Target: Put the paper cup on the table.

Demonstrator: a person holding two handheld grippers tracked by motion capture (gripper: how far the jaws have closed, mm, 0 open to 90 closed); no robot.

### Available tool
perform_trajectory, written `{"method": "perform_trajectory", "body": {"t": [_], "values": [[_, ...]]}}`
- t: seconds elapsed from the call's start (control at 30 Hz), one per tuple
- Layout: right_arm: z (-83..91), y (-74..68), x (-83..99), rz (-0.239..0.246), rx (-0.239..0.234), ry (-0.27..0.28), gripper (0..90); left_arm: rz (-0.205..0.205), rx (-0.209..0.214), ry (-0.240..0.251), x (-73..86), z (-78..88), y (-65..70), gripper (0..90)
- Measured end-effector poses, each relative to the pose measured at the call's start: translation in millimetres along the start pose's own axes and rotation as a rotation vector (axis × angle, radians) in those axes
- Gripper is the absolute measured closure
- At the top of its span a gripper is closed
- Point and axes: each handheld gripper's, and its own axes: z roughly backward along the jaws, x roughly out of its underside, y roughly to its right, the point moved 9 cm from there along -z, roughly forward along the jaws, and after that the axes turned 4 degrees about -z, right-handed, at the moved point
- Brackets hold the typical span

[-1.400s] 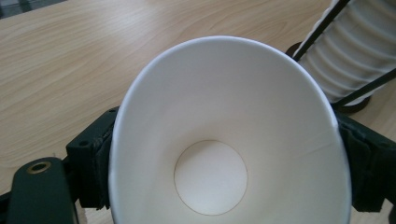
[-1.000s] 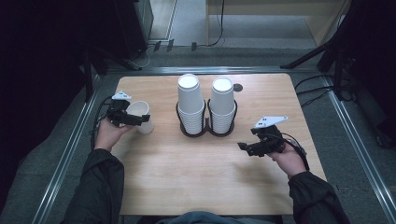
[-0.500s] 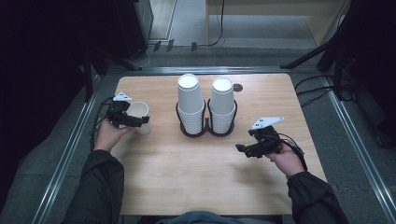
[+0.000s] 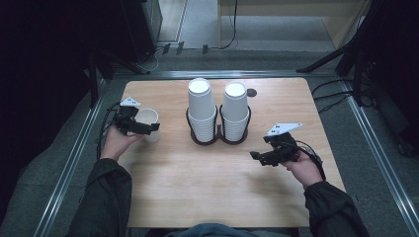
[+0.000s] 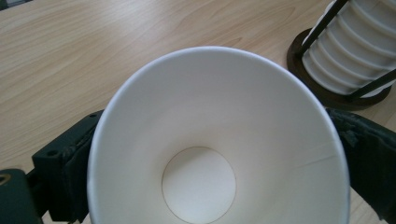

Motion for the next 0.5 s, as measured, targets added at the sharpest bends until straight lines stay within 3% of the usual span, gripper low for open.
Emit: {"method": "perform_trajectory", "body": {"t": [0.1,0.4,0.5], "values": [[-0.4,0.1,0.5,0.006,0.002,-0.004,21.0,0.016,0.004,-0.029,1.7,2.0,-1.2,0.2],[-1.1,-0.8,0.6,0.008,-0.001,-0.012,21.0,0.039,-0.019,-0.035,-4.1,12.6,-3.2,0.2],[-1.3,-1.3,0.7,0.006,-0.006,-0.012,21.0,0.033,-0.007,-0.024,-8.1,18.7,-1.6,0.2]]}}
